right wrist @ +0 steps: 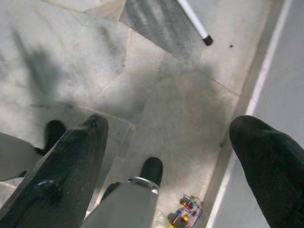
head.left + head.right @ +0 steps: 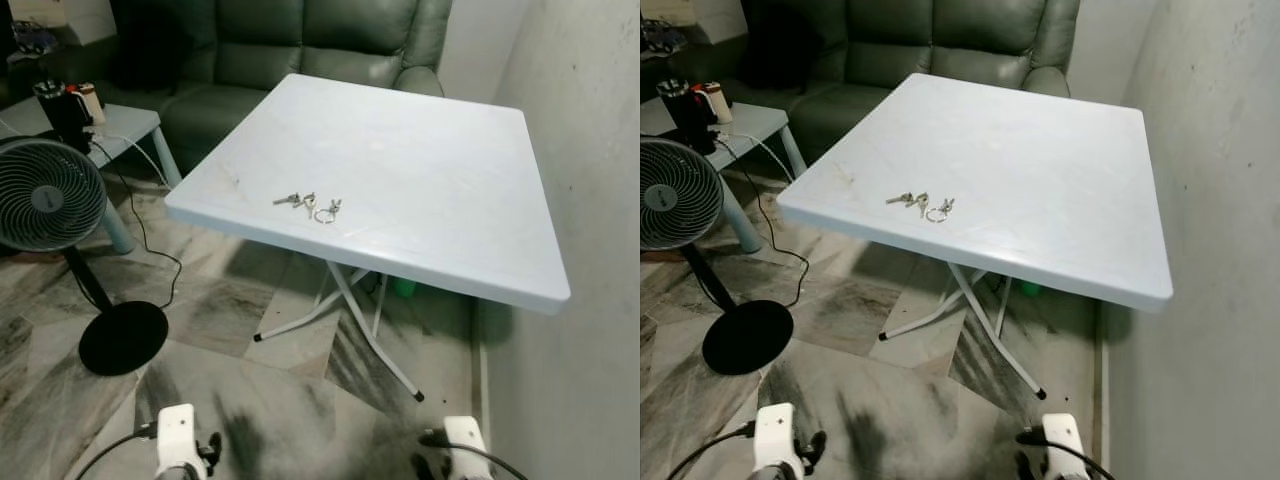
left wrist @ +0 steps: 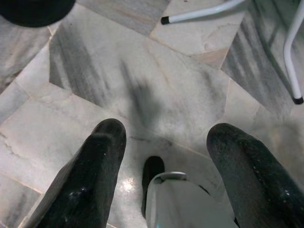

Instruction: Hang keys on a hook

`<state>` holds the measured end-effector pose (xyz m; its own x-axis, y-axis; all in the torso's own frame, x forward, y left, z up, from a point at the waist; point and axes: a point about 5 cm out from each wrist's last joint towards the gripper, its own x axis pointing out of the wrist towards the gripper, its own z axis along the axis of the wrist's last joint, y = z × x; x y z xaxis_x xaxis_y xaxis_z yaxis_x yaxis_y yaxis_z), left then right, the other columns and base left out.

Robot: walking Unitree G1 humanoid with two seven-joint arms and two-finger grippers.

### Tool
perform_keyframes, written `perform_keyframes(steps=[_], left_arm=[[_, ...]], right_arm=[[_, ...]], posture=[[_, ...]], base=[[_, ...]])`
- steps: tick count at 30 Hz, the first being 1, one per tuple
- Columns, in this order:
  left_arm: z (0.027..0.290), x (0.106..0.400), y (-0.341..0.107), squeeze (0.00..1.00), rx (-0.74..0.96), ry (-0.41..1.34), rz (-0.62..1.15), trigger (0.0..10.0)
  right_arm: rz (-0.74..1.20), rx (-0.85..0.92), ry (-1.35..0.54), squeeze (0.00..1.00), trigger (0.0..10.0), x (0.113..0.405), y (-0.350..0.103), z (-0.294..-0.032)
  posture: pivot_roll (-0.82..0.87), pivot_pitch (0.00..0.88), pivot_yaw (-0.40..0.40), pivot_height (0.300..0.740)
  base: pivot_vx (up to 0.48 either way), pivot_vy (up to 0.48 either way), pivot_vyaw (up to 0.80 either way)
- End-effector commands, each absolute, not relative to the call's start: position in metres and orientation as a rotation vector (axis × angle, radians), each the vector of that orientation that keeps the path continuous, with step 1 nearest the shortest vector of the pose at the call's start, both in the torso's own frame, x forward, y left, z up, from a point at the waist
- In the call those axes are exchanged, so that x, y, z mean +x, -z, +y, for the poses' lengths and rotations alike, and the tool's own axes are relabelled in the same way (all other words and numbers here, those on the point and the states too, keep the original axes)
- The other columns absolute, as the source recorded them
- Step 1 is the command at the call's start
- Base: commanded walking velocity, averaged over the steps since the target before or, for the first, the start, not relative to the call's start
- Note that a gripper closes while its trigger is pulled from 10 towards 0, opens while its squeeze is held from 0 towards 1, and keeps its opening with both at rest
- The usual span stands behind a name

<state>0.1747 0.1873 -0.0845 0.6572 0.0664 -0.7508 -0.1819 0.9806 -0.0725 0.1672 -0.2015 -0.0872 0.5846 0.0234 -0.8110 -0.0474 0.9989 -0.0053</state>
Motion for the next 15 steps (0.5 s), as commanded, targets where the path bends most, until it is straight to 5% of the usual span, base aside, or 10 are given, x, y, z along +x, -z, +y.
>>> perform_keyframes(steps=[1, 15], left_arm=[[0.1952, 0.1762, 0.0828, 0.0, -0.136, -0.158, 0.837, 10.0], [0.194, 0.1766, 0.0828, 0.0, -0.138, -0.156, 0.834, 10.0]], right_arm=[[0.926, -0.014, -0.045, 0.0, 10.0, 0.1729, 0.0854, -0.1959], [0.93, -0.012, -0.043, 0.0, 10.0, 0.1709, 0.0862, -0.1966]], posture=[[-0.05, 0.0, -0.036, 0.74], [-0.05, 0.0, -0.038, 0.74]], base=[[0.0, 0.472, 0.0], [0.0, 0.469, 0.0]])
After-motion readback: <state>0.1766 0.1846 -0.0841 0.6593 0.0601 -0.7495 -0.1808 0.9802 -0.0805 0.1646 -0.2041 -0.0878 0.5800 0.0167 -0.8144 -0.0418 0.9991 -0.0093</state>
